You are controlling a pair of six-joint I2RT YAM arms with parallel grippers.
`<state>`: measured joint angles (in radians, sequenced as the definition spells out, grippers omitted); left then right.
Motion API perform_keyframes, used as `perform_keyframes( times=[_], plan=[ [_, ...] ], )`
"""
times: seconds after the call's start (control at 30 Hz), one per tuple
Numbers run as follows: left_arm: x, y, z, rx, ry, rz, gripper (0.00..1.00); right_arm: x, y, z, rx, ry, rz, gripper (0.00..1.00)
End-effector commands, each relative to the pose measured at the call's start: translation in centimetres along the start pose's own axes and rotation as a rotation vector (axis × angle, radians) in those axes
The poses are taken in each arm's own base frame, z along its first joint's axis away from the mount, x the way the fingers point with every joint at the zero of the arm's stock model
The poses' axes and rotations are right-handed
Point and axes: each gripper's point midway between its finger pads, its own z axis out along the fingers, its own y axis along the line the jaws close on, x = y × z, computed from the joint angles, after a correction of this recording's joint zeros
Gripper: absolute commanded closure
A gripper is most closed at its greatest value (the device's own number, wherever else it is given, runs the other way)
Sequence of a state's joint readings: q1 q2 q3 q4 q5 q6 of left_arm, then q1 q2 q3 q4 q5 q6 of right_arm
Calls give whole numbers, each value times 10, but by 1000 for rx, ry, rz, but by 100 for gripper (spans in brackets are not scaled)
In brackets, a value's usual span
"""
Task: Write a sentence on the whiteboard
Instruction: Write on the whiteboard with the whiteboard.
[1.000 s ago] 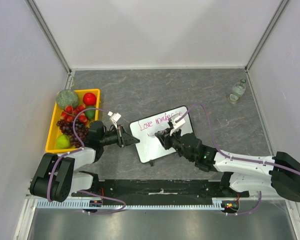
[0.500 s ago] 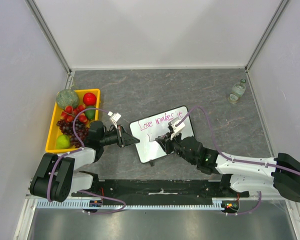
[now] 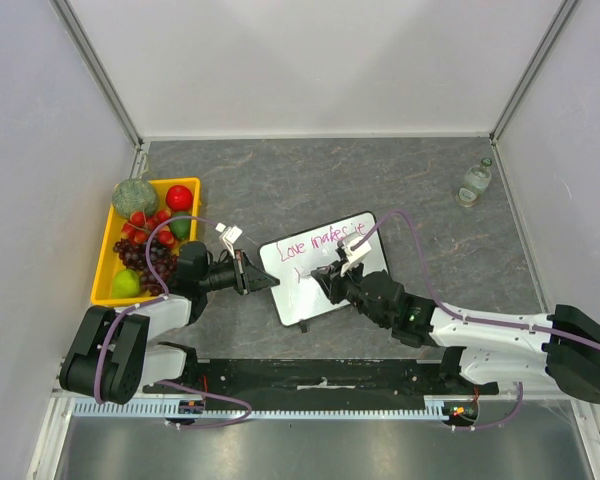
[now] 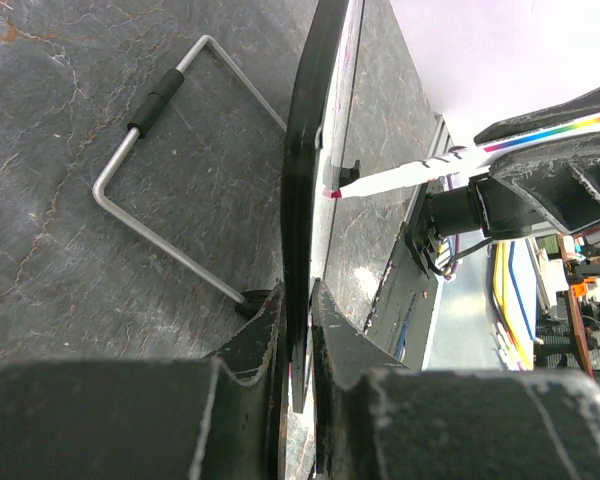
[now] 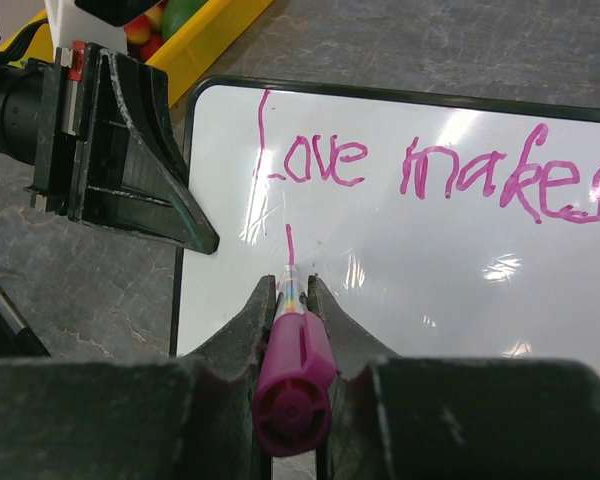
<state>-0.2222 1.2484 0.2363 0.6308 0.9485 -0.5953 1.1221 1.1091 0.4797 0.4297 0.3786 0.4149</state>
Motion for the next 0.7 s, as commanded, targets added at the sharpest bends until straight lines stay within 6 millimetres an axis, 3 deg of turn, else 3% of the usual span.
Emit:
perform_keyframes(
  times=[0.0,0.67],
  plan=[
    [-10,-1,2,2,-23,56,98,-28,-2,6,47,-70,1,100],
    [-9,-1,2,4,-20,55,98,-2,-10,-6,45,6,-22,100]
  ],
)
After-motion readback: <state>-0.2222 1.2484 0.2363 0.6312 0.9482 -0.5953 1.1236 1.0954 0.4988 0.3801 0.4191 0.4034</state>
